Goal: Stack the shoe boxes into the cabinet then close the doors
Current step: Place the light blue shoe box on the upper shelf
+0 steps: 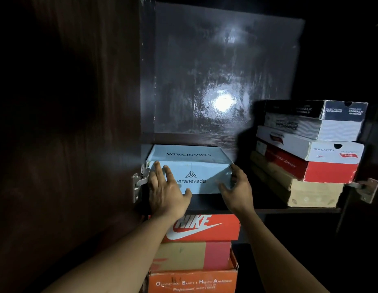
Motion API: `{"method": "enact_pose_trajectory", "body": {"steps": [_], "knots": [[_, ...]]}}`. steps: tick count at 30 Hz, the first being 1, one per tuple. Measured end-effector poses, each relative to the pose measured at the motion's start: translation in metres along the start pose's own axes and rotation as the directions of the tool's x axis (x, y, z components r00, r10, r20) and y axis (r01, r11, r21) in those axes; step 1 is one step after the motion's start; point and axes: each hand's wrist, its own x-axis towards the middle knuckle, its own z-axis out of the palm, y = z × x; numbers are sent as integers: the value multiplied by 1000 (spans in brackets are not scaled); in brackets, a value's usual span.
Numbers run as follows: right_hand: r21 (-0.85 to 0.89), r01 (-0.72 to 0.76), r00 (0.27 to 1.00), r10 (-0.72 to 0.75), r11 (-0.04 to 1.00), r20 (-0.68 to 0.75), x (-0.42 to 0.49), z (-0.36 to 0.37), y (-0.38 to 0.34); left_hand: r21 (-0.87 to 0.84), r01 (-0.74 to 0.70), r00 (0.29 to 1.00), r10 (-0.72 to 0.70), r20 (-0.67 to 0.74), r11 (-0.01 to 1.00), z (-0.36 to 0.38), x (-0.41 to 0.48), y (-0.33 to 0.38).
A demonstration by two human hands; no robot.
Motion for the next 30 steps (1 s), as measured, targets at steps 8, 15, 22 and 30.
{"method": "enact_pose_trajectory", "body": {"steps": [8,15,22,30], "knots": [[-129,-18,998,26,991,57,15,12,-2,-86,33,998,-28,62,996,12,21,-7],[-161,-41,993,59,986,107,17,-7,-11,-120,56,997,-48,67,991,5,16,0],[-180,-98,994,105,979,35,-33,-75,-26,-239,-72,977,116,178,968,-13,-21,51],[-289,-348,936,313,892,-161,-167,-217,-20,-485,-212,847,407,343,848,-21,-128,128]]}}
